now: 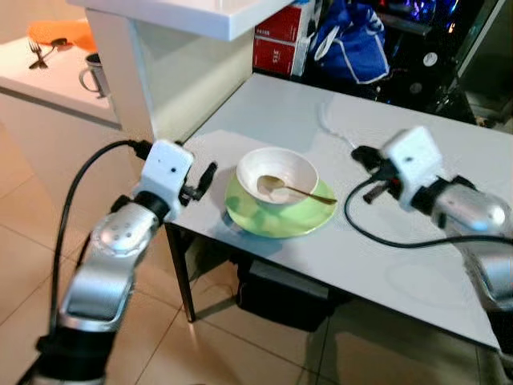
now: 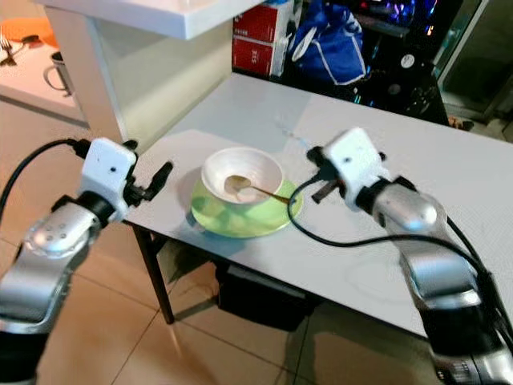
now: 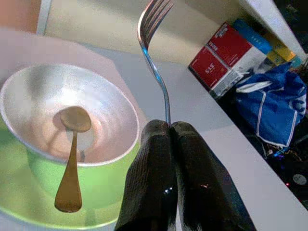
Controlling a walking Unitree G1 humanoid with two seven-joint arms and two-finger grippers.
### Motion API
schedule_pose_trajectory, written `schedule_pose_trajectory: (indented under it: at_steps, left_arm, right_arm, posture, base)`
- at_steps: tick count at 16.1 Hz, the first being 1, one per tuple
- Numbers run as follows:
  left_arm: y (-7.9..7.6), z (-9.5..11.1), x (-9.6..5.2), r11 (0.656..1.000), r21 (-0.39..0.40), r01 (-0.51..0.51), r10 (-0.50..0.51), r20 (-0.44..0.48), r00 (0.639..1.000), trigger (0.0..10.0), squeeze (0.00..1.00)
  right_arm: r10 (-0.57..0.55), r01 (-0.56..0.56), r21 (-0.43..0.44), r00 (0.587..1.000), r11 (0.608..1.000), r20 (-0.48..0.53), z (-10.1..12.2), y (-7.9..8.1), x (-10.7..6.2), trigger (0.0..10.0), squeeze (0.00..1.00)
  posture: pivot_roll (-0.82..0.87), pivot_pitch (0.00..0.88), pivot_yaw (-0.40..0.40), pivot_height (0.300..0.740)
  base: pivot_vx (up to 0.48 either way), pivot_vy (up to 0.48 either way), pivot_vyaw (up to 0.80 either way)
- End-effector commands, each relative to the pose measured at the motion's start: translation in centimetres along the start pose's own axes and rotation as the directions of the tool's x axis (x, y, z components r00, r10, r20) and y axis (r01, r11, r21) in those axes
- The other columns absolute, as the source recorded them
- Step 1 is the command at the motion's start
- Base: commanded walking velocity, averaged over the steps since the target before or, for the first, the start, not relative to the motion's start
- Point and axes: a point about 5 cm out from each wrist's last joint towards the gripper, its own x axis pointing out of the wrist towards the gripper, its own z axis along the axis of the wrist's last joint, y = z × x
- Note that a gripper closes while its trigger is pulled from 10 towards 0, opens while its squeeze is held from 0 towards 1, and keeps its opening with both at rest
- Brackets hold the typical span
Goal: Setting the table
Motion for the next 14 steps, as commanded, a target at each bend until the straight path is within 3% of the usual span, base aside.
schedule_pose_trajectory:
  at_steps: [1, 3, 5, 7, 14]
  left_arm:
    - [0.1, -0.4, -0.3, 1.0, 0.02, 0.024, -0.023, -0.038, 0.999, 10.0, 0.0]
    - [0.3, -0.7, -0.4, 0.999, 0.025, 0.024, -0.023, -0.053, 0.998, 10.0, 0.0]
    - [-0.1, -0.6, -0.4, 0.999, 0.019, 0.048, -0.047, -0.056, 0.997, 10.0, 0.0]
    - [-0.7, -0.4, -0.2, 0.997, 0.014, 0.077, -0.076, -0.049, 0.996, 10.0, 0.0]
    - [-1.9, -0.6, -0.5, 0.99, 0.006, 0.142, -0.141, -0.063, 0.988, 10.0, 0.0]
  right_arm:
    - [0.01, -0.012, -0.033, 0.999, 0.999, -0.051, -0.4, 0.4, 1.0, 10.0, 0.0]
    - [0.011, -0.016, -0.051, 0.996, 0.999, -0.084, -0.9, 0.9, 1.9, 10.0, 0.0]
    - [0.028, -0.031, -0.022, 0.99, 0.999, -0.138, -1.9, 1.9, 4.3, 10.0, 0.0]
    - [0.06, -0.071, -0.062, 0.984, 0.995, -0.17, -2.0, 2.6, 5.8, 10.0, 0.0]
    - [0.159, -0.183, -0.096, 0.964, 0.978, -0.213, -0.9, 3.4, 8.2, 10.0, 0.0]
  posture:
    - [0.01, 0.0, -0.052, 0.74]
    - [0.01, 0.0, -0.049, 0.74]
    - [0.02, 0.0, -0.041, 0.74]
    - [0.02, 0.0, -0.044, 0.74]
    - [0.03, 0.0, -0.054, 0.74]
  base:
    - [0.0, 0.0, 0.0]
    - [0.0, 0.0, 0.0]
    - [0.0, 0.0, 0.0]
    - [0.0, 0.0, 0.0]
    - [0.0, 0.0, 0.0]
